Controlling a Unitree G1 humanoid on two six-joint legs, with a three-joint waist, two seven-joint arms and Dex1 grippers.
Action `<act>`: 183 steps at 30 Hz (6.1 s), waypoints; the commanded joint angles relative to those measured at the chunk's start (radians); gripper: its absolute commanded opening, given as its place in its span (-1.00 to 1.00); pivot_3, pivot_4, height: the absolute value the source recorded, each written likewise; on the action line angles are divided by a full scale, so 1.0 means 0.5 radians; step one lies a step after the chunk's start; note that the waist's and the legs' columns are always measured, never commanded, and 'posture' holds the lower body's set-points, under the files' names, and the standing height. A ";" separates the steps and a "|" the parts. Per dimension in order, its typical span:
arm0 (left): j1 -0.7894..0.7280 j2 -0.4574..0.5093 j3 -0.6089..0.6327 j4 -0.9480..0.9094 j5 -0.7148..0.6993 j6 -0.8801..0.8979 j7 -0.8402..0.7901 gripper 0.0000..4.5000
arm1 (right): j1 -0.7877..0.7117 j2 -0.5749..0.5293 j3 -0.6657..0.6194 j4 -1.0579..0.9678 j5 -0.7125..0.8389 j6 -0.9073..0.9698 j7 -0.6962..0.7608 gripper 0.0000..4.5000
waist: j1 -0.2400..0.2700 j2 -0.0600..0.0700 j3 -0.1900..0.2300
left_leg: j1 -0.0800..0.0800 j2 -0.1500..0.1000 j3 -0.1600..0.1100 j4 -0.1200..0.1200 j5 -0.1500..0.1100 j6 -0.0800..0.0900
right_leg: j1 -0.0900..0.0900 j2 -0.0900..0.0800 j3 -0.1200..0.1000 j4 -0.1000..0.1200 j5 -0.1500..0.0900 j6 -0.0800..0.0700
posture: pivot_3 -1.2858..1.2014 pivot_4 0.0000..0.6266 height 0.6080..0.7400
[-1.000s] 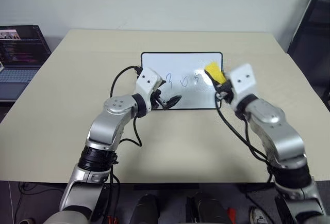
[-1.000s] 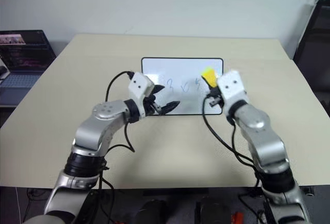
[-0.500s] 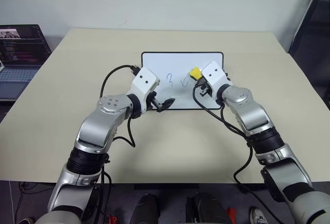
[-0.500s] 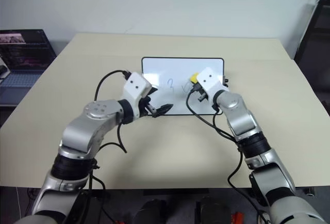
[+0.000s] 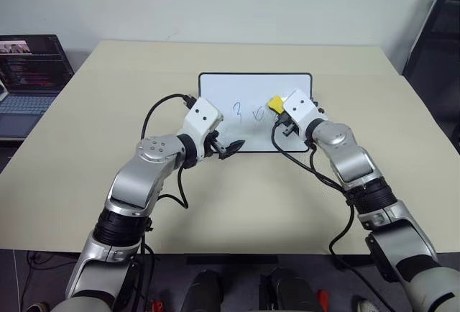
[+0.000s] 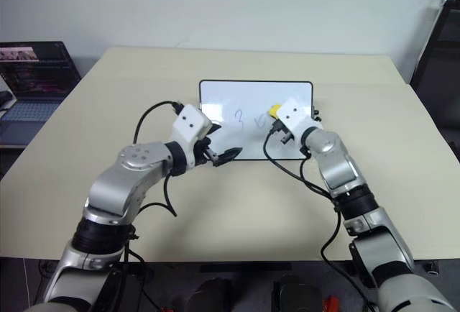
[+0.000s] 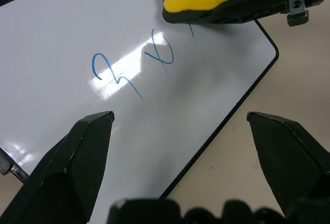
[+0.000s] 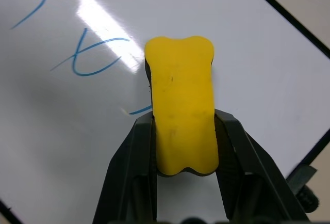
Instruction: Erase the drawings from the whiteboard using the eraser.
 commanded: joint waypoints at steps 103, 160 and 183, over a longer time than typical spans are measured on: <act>-0.241 0.151 0.092 0.579 -0.045 -0.383 -0.343 1.00 | -0.042 -0.059 0.187 -0.158 -0.242 -0.445 0.299 -0.51 | 0.028 -0.001 0.002 | -0.008 0.000 0.003 -0.003 0.000 0.000 | -0.011 -0.001 -0.003 -0.004 0.002 0.002 | 0.03 -0.52 1.00; -0.111 0.148 0.111 0.420 -0.061 -0.292 -0.334 1.00 | -0.126 -0.170 0.235 0.200 -0.604 -0.533 0.516 -0.51 | 0.022 0.000 0.002 | -0.029 -0.001 -0.001 0.029 0.001 0.000 | -0.030 0.000 -0.005 0.028 0.003 0.001 | 0.03 -0.52 1.00; -0.078 0.122 0.113 0.356 -0.071 -0.261 -0.292 1.00 | -0.181 -0.061 0.260 0.159 -0.585 -0.524 0.654 -0.51 | -0.014 0.000 0.002 | -0.027 0.000 0.000 0.028 0.001 0.000 | -0.029 0.000 -0.003 0.029 0.003 0.001 | 0.03 -0.52 1.00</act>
